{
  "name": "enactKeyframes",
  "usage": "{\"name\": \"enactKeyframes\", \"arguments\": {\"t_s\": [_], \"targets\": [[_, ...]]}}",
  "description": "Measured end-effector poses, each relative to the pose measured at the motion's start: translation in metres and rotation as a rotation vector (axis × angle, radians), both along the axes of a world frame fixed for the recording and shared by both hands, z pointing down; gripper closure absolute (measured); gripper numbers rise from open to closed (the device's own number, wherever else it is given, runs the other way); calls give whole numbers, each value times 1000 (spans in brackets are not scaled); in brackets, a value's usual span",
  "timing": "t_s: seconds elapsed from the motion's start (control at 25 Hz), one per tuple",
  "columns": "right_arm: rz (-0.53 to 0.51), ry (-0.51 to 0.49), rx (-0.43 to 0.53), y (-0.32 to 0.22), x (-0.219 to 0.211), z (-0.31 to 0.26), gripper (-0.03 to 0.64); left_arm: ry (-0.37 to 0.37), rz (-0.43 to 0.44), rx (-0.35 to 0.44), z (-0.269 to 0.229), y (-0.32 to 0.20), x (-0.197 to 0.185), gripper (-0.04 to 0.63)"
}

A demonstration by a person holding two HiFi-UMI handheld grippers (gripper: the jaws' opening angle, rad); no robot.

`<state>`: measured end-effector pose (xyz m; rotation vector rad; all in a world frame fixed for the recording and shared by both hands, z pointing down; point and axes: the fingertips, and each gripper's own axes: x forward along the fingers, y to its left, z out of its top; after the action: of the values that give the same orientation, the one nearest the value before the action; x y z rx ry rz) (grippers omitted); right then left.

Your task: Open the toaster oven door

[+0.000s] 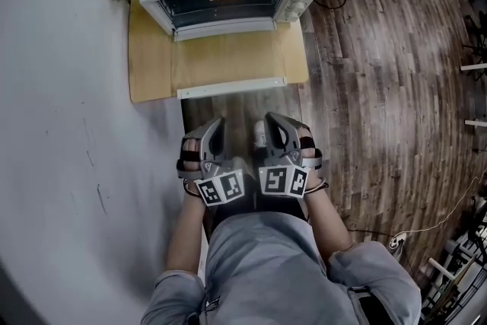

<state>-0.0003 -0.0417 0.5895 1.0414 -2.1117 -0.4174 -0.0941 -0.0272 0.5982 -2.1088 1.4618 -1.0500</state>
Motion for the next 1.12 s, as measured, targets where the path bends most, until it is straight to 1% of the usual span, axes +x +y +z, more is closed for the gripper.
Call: {"name": "enactKeyframes", "arguments": {"t_s": [0.2,0.32,0.48,0.6,0.68,0.84,0.92,1.04,1.12], "targets": [[47,-119,4,18,0,-38,611,105,-21,13,-39,20,2,586],[81,-227,8,28,0,-66,612,202,-39,29,-66,30,2,586],[150,-403,-5,42,5,-108,615,368,-73,36,-105,46,3,586],[185,-571,-35,57,7,-142,617,465,-87,57,-138,56,7,588],[196,-659,-44,65,9,-163,617,531,-93,79,-160,61,9,588],[190,-752,-21,71,15,-200,617,689,-126,117,-199,70,14,588],[179,-793,-6,70,18,-217,617,771,-151,120,-215,75,14,588],[154,-833,-2,68,22,-234,617,849,-189,120,-236,80,12,588],[132,-841,-1,67,24,-240,617,883,-209,126,-245,82,12,588]]}}
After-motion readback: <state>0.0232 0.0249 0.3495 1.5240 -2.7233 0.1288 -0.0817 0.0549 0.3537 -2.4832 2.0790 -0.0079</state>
